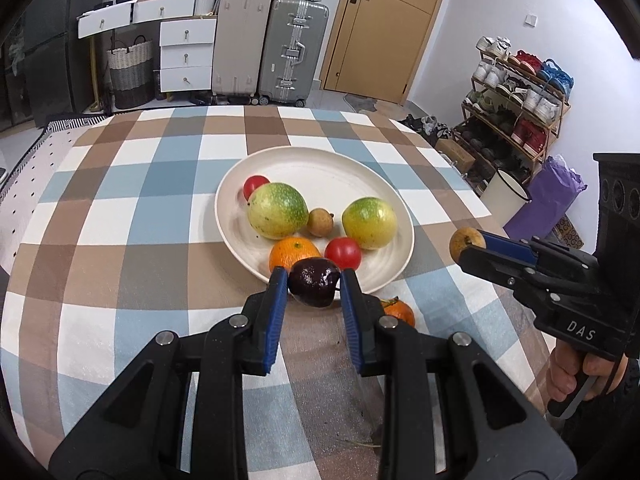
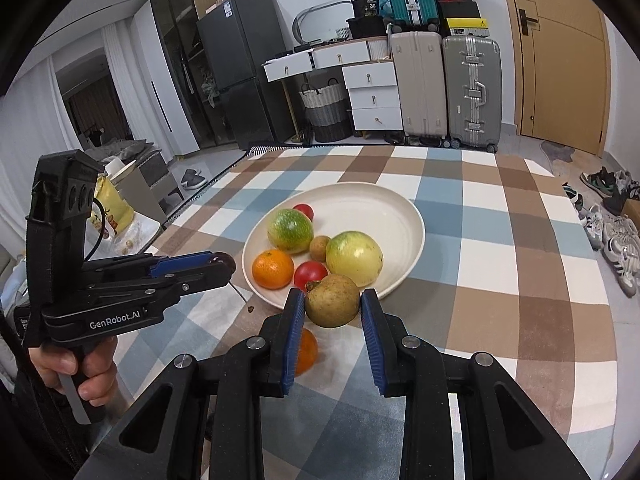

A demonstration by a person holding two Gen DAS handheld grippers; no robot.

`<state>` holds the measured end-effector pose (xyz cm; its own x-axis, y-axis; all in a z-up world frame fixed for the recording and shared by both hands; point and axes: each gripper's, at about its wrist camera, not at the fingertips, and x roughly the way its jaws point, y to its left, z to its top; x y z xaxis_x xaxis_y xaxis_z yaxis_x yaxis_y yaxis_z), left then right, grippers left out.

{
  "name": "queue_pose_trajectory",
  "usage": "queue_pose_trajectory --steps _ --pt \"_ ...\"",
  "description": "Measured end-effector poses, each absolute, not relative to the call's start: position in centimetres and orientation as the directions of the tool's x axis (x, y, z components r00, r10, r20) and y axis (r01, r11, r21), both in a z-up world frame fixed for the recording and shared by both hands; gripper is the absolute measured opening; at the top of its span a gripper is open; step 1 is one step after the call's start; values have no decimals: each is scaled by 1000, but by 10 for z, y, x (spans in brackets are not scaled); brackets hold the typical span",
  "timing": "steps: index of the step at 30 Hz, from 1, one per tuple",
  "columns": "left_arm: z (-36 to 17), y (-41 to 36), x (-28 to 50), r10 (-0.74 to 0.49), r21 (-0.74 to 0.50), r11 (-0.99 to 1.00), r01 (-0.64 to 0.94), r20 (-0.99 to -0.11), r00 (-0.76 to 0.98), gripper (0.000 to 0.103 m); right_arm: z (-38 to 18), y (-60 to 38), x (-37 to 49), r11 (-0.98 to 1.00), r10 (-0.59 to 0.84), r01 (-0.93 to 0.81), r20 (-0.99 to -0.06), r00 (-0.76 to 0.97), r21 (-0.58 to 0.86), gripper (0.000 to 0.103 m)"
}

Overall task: Organize fruits
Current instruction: 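Carry the plum and pear onto the white plate and open both tools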

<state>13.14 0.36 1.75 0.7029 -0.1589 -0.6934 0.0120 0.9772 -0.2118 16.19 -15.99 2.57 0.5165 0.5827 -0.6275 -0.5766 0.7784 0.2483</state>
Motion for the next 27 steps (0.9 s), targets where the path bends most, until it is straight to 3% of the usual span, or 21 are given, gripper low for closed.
queue_pose_trajectory --steps 15,27 --pt "47 8 149 -109 -183 983 -15 -647 754 24 58 -165 186 771 618 -567 -552 559 290 29" --pt "48 11 168 -103 -174 985 -15 -650 753 24 58 -152 209 770 616 -571 -564 550 284 29"
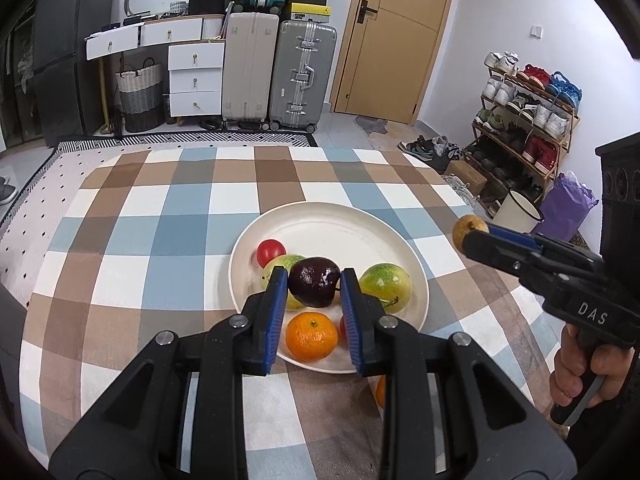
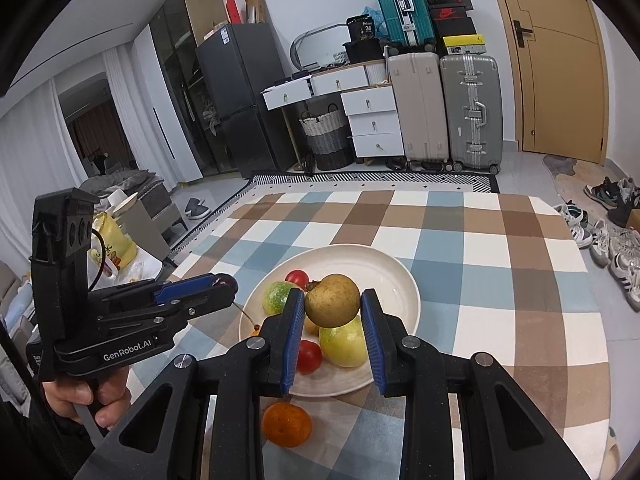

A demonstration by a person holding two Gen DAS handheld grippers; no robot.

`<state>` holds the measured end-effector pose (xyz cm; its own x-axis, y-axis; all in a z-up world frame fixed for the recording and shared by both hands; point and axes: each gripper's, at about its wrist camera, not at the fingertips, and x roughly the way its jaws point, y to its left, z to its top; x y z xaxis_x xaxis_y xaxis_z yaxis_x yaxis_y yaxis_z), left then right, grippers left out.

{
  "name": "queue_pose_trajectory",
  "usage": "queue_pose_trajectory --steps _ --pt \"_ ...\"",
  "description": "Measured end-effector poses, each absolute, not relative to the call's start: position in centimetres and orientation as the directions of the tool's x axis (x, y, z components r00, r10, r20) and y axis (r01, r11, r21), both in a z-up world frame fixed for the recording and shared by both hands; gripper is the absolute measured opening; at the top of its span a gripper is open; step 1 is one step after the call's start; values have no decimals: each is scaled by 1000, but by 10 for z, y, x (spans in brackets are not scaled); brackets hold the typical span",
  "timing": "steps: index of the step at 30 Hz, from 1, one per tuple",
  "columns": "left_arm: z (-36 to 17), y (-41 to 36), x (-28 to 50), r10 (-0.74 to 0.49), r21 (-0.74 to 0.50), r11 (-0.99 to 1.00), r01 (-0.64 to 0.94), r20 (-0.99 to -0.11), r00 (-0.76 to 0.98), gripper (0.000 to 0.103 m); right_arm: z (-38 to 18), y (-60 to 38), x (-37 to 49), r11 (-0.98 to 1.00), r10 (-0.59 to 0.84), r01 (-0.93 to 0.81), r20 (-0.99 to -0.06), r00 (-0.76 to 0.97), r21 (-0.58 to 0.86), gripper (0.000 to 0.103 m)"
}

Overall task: Organize fruits
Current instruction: 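Carry the plum and pear onto the white plate and open both tools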

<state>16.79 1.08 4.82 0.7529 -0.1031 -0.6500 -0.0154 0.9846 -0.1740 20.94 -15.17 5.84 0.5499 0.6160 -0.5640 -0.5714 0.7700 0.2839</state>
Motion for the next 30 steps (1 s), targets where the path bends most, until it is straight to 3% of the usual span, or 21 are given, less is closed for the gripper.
queue_pose_trajectory --steps 30 --pt "-10 32 208 -23 -124 988 -87 -689 724 24 -7 -144 260 854 496 -464 -641 586 236 29"
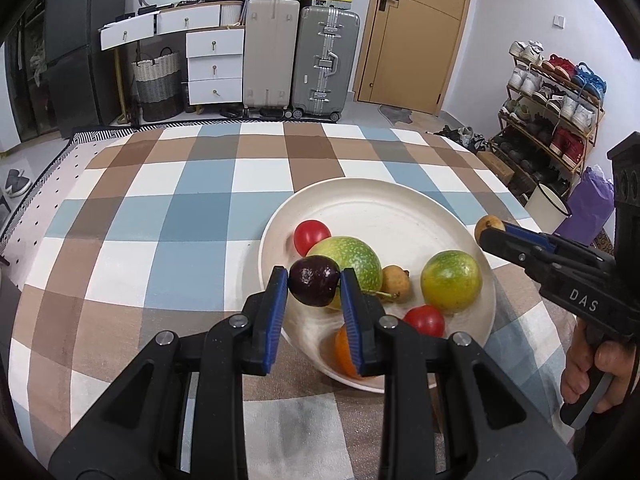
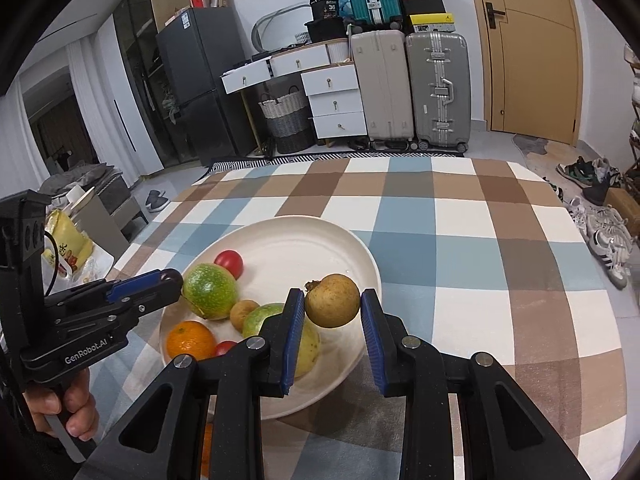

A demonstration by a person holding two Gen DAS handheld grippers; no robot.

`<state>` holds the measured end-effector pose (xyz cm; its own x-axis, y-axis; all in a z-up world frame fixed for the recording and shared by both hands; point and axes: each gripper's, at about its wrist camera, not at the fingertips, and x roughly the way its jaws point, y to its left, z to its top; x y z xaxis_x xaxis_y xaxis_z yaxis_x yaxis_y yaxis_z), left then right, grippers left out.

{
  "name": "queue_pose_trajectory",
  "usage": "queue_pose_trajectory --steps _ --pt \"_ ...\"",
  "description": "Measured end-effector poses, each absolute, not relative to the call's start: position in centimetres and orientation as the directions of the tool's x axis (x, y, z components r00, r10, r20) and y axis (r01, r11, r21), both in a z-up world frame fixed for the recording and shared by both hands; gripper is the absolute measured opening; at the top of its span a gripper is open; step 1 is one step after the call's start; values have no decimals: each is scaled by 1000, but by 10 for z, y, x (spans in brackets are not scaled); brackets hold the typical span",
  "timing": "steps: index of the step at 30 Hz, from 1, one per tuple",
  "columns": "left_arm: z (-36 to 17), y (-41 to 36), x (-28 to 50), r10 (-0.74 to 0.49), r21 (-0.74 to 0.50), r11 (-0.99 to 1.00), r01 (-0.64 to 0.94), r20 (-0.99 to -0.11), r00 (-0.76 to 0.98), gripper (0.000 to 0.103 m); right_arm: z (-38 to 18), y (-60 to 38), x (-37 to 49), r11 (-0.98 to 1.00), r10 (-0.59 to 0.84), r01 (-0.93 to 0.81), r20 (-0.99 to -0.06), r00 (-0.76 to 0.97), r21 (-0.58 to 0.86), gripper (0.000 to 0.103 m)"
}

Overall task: Organize fruits
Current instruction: 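Carry the plum and pear onto the white plate and open both tools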

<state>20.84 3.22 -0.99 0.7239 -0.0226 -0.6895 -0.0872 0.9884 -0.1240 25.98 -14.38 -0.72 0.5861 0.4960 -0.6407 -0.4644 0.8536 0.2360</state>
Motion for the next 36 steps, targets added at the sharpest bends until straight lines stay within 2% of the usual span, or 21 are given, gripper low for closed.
queue_pose_trajectory --steps 25,27,32,34,36 --pt "-18 37 205 -40 -144 986 -85 -694 719 24 -18 -140 270 849 502 -471 -644 577 240 31" --pt "-19 33 205 -45 -141 987 -76 -697 715 24 -15 -140 267 849 502 -474 -635 588 232 39" --pt "-19 26 204 -57 -138 989 -56 -699 713 24 -10 -142 263 850 499 -476 -634 591 226 44" --pt "-19 24 204 -57 -135 989 -53 -702 710 24 -8 -143 261 851 500 -473 -634 590 230 53" --pt "-18 24 204 -60 -137 989 -53 -704 707 25 -5 -147 256 858 491 -462 -629 603 227 69"
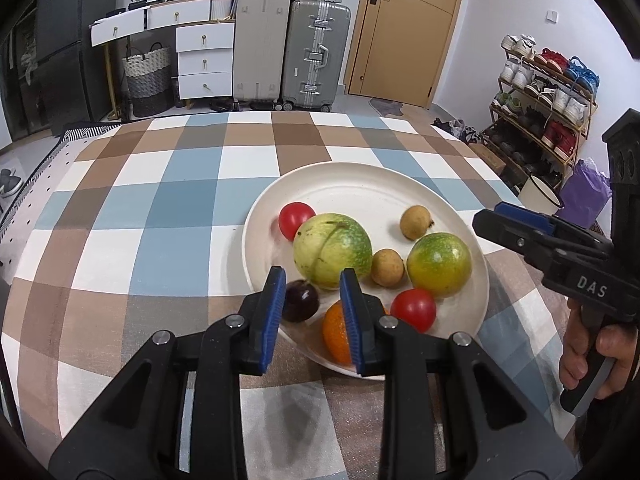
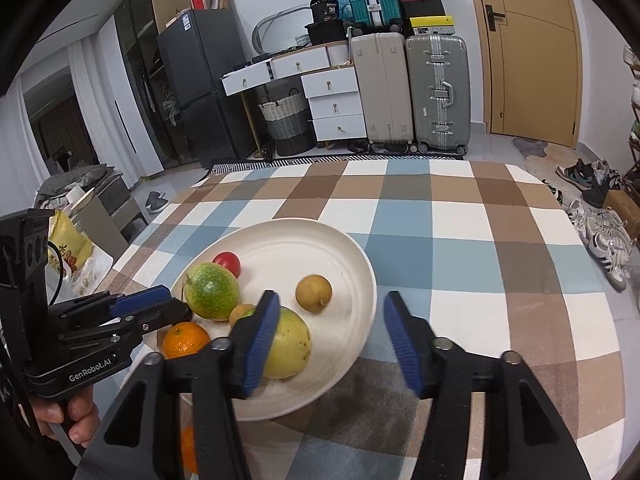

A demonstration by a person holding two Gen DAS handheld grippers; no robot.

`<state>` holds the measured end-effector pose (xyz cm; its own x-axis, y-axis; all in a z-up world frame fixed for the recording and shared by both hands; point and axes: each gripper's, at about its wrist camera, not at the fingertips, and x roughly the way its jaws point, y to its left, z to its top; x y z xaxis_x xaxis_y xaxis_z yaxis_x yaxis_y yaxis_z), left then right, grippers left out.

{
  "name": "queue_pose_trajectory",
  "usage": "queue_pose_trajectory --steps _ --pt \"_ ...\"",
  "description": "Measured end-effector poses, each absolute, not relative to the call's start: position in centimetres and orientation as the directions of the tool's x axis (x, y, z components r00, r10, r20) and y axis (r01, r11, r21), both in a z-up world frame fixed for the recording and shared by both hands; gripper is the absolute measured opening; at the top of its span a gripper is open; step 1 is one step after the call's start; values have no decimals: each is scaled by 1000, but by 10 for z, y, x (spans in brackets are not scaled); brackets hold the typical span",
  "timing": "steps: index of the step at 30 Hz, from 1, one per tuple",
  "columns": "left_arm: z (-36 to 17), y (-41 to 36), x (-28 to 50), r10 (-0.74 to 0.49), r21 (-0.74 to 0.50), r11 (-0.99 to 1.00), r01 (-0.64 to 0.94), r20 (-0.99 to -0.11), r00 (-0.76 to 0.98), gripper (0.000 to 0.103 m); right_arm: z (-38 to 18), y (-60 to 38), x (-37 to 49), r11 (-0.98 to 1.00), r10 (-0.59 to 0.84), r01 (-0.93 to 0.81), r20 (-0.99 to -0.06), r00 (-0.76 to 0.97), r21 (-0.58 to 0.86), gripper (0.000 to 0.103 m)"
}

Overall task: Organize fruits
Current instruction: 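Carry the plum and pear onto the white plate and open both tools, then withdraw both open tools from the plate toward the orange and cherry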

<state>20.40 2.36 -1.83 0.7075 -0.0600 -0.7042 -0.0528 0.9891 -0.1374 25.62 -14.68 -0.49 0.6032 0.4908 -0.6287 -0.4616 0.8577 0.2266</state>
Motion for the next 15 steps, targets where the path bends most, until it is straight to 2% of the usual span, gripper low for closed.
queue_pose_trajectory --steps 2,4,7,9,11,14,15 --pt "-17 23 203 -65 -143 988 -52 -707 704 33 -3 -150 252 860 489 -456 -624 610 228 79" --pt "-15 23 201 -67 -146 988 -52 -703 708 58 -1 -151 251 863 485 -451 -624 613 228 87" --pt "-9 24 192 -61 -148 987 -57 -687 724 82 2 -156 246 871 472 -438 -631 616 223 95" --pt "-6 25 187 -61 -150 987 -59 -689 723 87 4 -160 241 878 459 -426 -643 614 220 101" --pt "-2 25 182 -57 -146 987 -62 -694 718 88 5 -162 238 879 455 -424 -653 606 218 102" --pt "2 24 174 -46 -139 988 -70 -693 719 103 6 -164 233 880 450 -423 -659 602 215 102" --pt "3 23 171 -44 -139 988 -72 -690 722 102 7 -165 230 879 451 -425 -661 600 215 103"
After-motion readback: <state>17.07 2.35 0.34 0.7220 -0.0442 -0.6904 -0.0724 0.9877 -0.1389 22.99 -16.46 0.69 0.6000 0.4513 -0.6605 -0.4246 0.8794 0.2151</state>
